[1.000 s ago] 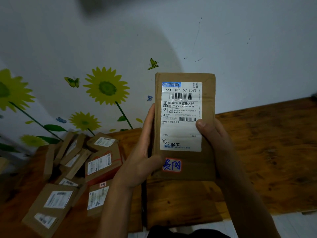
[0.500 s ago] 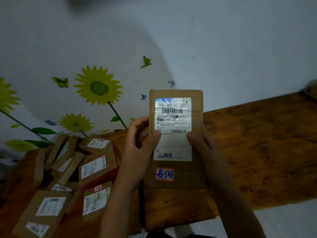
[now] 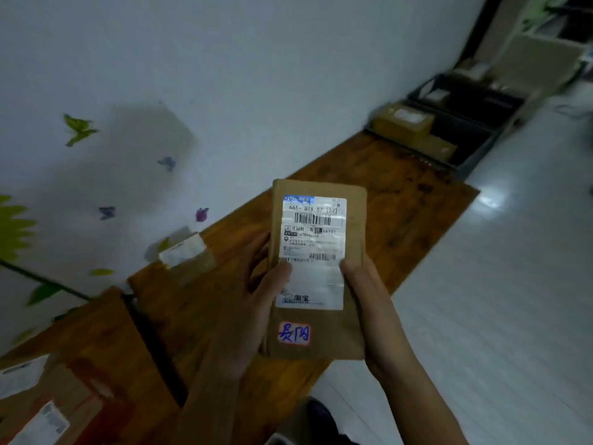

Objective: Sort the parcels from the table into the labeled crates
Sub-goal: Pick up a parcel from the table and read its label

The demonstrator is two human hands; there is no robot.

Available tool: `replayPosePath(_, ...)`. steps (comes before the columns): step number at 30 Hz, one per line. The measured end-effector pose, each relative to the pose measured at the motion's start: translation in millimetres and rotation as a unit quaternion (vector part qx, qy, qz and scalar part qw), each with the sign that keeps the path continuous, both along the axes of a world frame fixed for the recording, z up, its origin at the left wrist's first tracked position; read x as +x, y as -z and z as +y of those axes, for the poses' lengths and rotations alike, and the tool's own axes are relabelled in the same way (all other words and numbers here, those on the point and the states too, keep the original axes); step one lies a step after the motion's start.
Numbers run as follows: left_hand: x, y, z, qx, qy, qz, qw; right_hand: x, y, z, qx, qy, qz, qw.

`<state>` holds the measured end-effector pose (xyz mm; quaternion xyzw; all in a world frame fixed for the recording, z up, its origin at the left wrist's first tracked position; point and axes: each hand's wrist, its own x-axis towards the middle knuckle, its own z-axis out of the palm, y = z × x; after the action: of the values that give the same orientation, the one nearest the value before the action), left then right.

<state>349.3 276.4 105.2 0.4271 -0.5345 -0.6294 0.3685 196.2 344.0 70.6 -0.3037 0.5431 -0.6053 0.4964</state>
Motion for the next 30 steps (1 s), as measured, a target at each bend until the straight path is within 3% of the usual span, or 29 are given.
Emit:
replayPosePath(8,-116,27,2,0.055,0.164,0.008,0.985,-76,3,58,0.075,0.184,-0.023,0.98)
replayPosePath(15,-272,22,14,0.081,0.313,0.004,0.946,-199,1,90,0.043,0.327,-0.033,0.943)
replayPosePath(22,-465,1,18,0.04,0.336,-0.006,0.941,-378,-9,104,0.021,0.335,0.005,0.942)
replayPosePath(30,-622,-4,-10,0.032,0.349,-0.02,0.936,-541,-16,76,0.009,0.33,0.032,0.943)
